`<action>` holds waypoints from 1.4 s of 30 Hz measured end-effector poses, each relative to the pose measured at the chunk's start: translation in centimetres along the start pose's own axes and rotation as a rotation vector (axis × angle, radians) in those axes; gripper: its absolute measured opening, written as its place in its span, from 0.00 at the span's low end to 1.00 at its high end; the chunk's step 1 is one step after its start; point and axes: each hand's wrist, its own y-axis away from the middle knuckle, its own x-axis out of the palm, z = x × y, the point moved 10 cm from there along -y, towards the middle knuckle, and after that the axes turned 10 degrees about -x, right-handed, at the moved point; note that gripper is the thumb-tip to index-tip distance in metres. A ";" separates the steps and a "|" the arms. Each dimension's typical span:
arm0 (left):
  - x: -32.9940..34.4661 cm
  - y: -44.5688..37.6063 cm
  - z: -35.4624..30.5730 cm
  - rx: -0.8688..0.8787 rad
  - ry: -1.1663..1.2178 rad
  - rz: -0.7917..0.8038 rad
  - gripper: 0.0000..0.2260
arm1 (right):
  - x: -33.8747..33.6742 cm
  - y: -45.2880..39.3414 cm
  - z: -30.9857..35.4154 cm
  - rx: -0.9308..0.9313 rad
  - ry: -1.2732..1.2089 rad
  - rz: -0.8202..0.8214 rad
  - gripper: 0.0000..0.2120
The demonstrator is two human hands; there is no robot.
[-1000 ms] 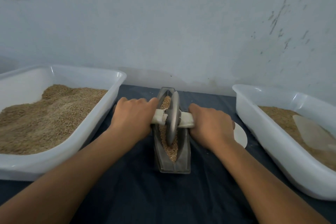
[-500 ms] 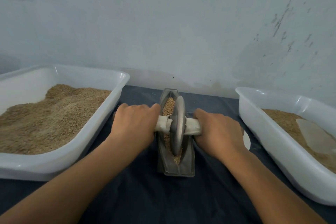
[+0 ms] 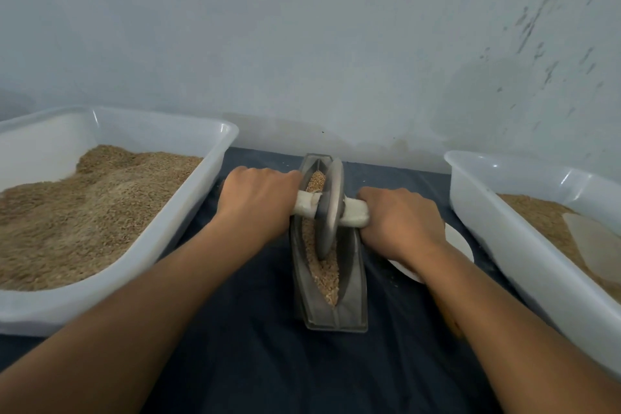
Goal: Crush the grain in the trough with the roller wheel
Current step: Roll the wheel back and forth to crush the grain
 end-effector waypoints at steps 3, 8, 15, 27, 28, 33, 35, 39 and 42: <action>0.5 -0.9 0.0 -0.009 -0.003 -0.019 0.11 | 0.7 -1.2 -0.3 -0.008 -0.028 0.054 0.07; 1.3 -2.0 0.3 -0.033 0.009 -0.066 0.09 | 1.3 -3.2 -0.7 -0.052 -0.044 0.132 0.05; 1.4 -3.3 0.4 -0.045 0.016 -0.090 0.12 | 1.9 -4.7 -1.0 -0.058 -0.112 0.198 0.06; 0.3 -1.0 -0.1 -0.049 -0.056 -0.134 0.14 | 0.2 -1.6 -0.4 0.005 -0.022 -0.025 0.05; 0.2 -0.8 -0.2 -0.046 -0.058 -0.134 0.14 | 0.0 -1.1 -0.3 0.009 -0.009 -0.055 0.05; -0.4 0.6 -0.2 -0.043 -0.046 -0.106 0.15 | -1.0 0.3 0.4 0.002 0.031 -0.139 0.08; -0.7 0.9 -0.2 -0.047 -0.030 -0.089 0.16 | -1.3 0.7 0.6 -0.003 0.041 -0.158 0.09; -1.3 1.9 -0.1 -0.059 -0.007 -0.081 0.17 | -1.9 1.8 1.2 -0.011 0.050 -0.194 0.11; -2.0 2.8 -0.2 -0.065 0.009 -0.108 0.17 | -2.6 2.8 1.5 0.002 0.071 -0.216 0.12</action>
